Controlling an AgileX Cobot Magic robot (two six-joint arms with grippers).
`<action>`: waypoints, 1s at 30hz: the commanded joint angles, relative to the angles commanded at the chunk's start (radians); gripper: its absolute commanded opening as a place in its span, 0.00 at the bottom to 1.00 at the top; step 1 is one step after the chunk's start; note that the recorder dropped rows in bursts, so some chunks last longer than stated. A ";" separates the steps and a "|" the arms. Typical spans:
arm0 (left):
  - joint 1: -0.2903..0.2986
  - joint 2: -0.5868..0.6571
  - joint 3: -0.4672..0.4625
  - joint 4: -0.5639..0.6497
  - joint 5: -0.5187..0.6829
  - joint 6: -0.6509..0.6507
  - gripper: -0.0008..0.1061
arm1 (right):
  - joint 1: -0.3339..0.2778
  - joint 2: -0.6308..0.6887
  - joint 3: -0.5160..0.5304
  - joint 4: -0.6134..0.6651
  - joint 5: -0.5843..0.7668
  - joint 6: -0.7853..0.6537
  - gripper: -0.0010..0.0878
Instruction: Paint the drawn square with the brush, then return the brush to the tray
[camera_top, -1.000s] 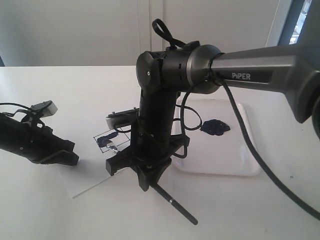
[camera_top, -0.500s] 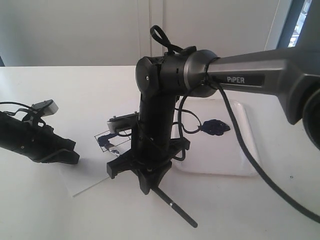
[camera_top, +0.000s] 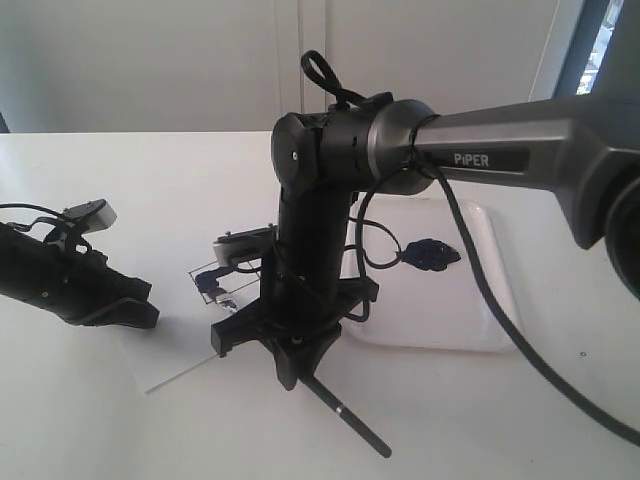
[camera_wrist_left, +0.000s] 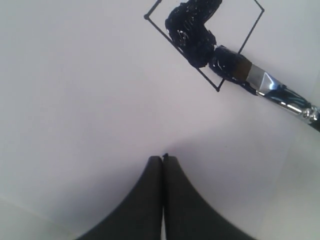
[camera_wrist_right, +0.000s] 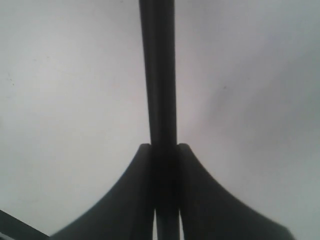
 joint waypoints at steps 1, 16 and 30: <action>0.000 0.000 0.000 0.000 0.000 0.000 0.01 | 0.000 0.000 0.000 0.000 0.000 0.000 0.01; 0.000 0.000 0.000 0.000 0.003 0.000 0.01 | 0.000 0.000 0.000 -0.069 0.000 0.030 0.01; 0.000 -0.118 0.000 -0.011 0.186 -0.010 0.01 | 0.000 0.000 0.000 -0.066 0.000 0.030 0.01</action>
